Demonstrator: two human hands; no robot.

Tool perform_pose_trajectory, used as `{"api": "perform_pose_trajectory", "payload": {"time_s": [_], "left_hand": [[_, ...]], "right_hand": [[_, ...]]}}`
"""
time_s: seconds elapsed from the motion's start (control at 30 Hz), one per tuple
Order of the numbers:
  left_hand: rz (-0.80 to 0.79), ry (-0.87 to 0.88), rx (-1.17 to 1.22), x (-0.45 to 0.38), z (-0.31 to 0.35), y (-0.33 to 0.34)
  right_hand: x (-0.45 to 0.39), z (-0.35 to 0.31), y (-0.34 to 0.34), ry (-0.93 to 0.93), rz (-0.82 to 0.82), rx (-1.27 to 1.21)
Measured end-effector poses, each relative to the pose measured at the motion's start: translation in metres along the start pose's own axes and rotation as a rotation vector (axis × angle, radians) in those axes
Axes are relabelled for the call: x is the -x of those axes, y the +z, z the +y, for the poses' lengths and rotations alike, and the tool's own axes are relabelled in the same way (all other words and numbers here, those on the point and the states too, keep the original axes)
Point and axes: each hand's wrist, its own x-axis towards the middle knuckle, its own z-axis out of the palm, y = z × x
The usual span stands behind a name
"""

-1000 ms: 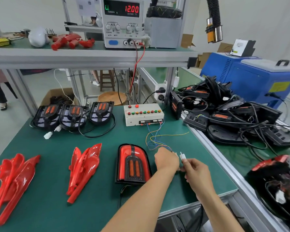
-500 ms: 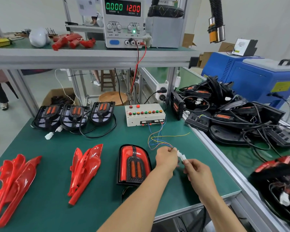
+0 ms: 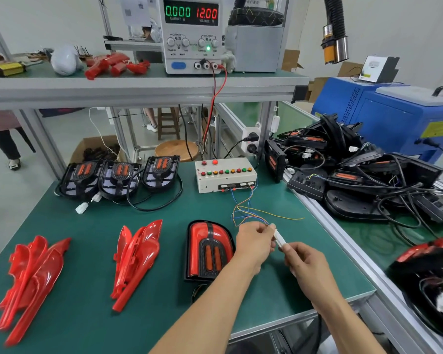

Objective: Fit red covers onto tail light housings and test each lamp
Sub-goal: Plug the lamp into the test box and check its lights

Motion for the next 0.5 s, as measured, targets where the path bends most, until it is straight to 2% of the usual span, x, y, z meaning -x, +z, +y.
{"api": "perform_pose_trajectory", "payload": {"time_s": [0.37,0.5], "left_hand": [[-0.088,-0.012,0.003,0.0036,0.0002,-0.0047],[-0.132,-0.122,0.134,0.0045,-0.0018,-0.0076]], "right_hand": [[0.0006,-0.0015,-0.0021,0.033,-0.040,-0.041],[0.0013,-0.0064,-0.0010,0.047,-0.056,-0.059]]}}
